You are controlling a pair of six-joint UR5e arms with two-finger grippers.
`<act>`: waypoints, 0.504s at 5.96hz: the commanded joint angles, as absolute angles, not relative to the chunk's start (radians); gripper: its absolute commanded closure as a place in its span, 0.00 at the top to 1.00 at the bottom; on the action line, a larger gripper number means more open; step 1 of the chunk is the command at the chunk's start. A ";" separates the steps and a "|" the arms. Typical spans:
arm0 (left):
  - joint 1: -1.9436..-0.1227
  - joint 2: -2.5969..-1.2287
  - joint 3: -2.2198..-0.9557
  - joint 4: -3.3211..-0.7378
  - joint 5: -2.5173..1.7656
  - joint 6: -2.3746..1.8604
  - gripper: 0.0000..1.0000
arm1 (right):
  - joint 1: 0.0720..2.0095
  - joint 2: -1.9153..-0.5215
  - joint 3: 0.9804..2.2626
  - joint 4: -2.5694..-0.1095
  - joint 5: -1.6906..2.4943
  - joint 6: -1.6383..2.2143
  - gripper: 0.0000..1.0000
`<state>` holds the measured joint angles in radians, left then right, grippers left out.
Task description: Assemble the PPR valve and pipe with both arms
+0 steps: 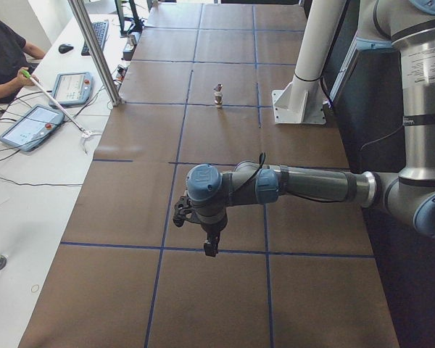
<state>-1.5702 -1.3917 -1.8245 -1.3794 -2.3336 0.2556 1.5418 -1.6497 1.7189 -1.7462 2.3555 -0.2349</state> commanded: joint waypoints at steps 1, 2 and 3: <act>-1.571 -1.394 -1.830 -1.376 -2.324 0.253 1.00 | 1.557 -1.657 1.735 -1.746 2.356 -0.212 1.00; -1.571 -1.396 -1.830 -1.379 -2.318 0.253 1.00 | 1.565 -1.669 1.770 -1.749 2.361 -0.206 1.00; -1.571 -1.393 -1.856 -1.373 -2.322 0.261 1.00 | 1.563 -1.677 1.775 -1.747 2.364 -0.190 1.00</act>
